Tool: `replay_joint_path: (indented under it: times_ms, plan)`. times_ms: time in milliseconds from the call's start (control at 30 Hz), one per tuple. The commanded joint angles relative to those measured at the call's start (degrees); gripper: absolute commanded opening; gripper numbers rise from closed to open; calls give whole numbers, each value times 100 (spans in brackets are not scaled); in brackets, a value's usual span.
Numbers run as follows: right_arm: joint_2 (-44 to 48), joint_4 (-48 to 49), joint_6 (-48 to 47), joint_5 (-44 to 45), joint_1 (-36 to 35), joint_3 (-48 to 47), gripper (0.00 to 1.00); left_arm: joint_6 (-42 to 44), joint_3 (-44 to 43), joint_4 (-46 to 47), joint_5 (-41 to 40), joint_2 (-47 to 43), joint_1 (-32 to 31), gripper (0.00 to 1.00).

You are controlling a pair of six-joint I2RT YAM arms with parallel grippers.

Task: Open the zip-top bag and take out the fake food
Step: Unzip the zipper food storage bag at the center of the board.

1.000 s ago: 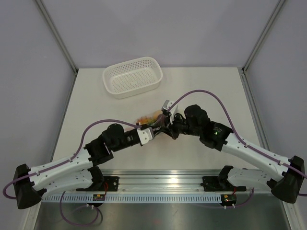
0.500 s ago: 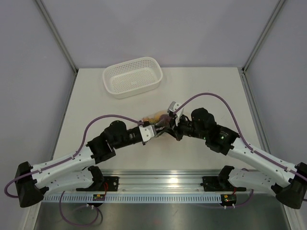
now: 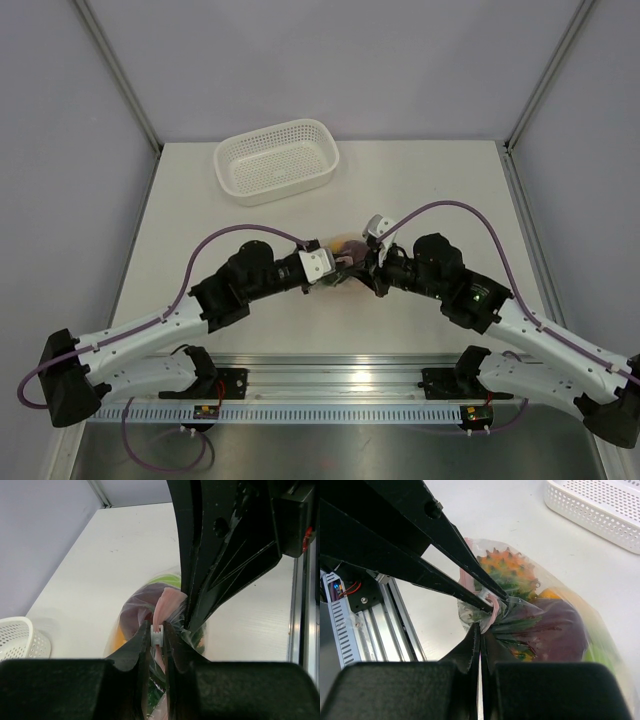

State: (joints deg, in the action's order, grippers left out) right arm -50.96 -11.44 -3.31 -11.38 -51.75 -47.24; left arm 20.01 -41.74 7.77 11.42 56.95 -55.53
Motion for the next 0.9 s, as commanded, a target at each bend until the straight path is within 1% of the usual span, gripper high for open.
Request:
replay_joint_path:
  times_ms: [0, 267, 467, 500, 667, 867]
  plan:
    - [385, 784, 173, -278, -125, -110, 0, 12, -133, -504, -457, 203, 270, 5]
    - [543, 871, 199, 250, -125, 22, 0, -50, 7, -443, -176, -96, 358, 6]
    - [902, 1083, 270, 803, -125, 250, 0, -67, -89, -548, -166, 79, 420, 5]
    - [956, 1274, 278, 908, -116, 286, 0, -76, -89, -557, -158, 106, 437, 5]
    - [1255, 1390, 287, 1102, -125, 435, 0, -94, -124, -566, -105, 211, 508, 4]
    - [1351, 1408, 296, 1840, -125, 488, 0, -146, -168, -680, -166, 299, 578, 3]
